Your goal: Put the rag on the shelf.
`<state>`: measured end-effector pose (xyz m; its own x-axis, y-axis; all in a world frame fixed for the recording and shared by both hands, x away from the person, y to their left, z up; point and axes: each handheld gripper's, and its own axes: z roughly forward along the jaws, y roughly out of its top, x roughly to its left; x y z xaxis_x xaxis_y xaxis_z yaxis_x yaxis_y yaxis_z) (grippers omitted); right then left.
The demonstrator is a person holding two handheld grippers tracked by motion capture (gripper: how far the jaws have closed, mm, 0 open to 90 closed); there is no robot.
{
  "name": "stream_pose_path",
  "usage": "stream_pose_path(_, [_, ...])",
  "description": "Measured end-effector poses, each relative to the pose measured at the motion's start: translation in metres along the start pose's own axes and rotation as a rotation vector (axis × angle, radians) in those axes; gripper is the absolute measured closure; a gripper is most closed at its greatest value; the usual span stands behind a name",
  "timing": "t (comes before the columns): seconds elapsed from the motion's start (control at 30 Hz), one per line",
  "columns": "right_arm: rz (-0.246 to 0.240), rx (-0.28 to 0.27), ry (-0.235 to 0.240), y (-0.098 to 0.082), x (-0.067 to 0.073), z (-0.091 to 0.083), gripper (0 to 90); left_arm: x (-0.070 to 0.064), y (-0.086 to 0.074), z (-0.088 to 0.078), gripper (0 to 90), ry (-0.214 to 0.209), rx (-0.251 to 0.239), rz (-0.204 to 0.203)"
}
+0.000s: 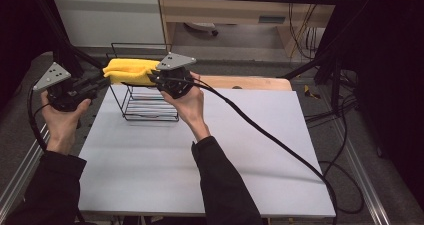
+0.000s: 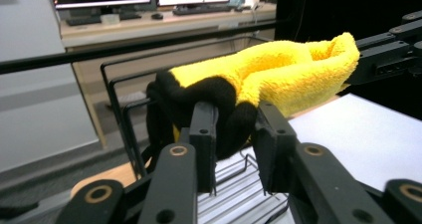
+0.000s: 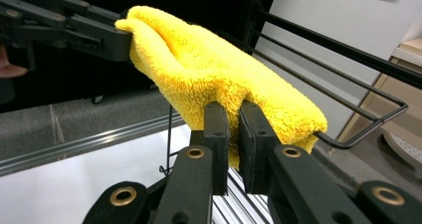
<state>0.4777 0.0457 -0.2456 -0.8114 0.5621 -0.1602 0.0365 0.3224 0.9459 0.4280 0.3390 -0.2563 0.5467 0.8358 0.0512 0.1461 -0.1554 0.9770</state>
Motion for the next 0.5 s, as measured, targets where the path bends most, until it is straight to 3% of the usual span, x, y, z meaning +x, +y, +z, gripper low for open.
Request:
stream_pose_path(0.13, [0.0, 0.0, 0.001, -0.003, 0.001, 0.001, 83.6, 0.001, 0.01, -0.012, 59.8, 0.009, -0.011, -0.008])
stream_pose_path(0.27, [-0.012, 0.009, 0.001, -0.006, 0.002, 0.003, 83.4, 0.002, 0.02, -0.016, 58.9, 0.014, -0.019, -0.016])
stream_pose_path(0.33, [-0.011, 0.007, 0.0, -0.007, 0.002, 0.003, 83.3, 0.003, 0.02, -0.011, 61.0, 0.016, 0.008, -0.023])
stream_pose_path(0.5, [-0.019, 0.006, 0.003, -0.009, 0.002, 0.003, 83.0, 0.007, 0.009, 0.007, 63.6, -0.005, 0.089, -0.091])
